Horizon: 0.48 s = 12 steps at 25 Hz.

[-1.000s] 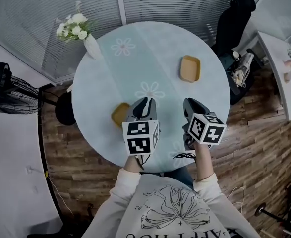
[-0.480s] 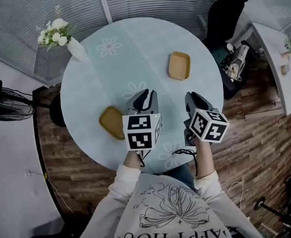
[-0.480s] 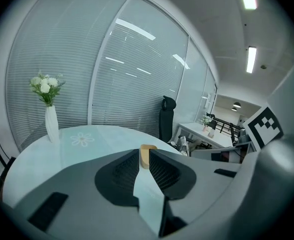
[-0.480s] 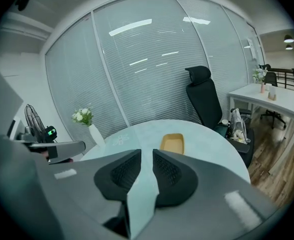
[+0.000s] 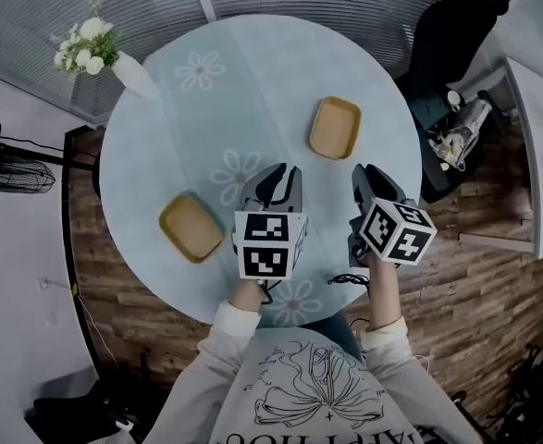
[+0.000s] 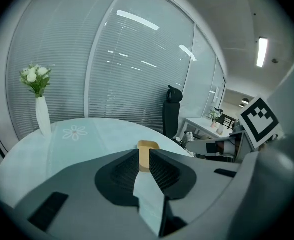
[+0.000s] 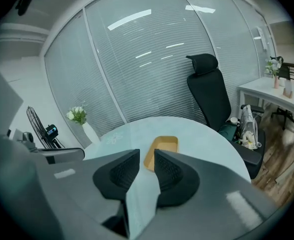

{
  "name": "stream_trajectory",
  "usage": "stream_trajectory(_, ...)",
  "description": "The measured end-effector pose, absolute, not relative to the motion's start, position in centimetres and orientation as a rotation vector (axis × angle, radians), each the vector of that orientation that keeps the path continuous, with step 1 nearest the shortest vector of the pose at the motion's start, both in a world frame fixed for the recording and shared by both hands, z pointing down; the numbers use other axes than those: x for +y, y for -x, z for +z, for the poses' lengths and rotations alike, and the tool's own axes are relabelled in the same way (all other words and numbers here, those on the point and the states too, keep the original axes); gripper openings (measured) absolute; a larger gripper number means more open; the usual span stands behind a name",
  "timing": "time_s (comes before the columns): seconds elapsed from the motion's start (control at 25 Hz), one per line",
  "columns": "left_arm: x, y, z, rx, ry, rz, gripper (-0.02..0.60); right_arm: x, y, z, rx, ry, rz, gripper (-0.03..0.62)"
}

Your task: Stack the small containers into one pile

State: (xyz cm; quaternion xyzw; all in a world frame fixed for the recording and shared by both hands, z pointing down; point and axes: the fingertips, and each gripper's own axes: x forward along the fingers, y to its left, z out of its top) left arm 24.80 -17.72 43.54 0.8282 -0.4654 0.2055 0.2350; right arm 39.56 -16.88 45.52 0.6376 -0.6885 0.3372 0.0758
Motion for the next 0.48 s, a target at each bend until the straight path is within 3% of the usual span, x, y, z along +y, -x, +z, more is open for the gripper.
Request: stream_trajectory(0.48,-21.7,-29.6,50.0,-1.284,-2.160,0.679,0.080,-22.1,-43.0,51.9,-2.054,-1.768,1.119,0.109)
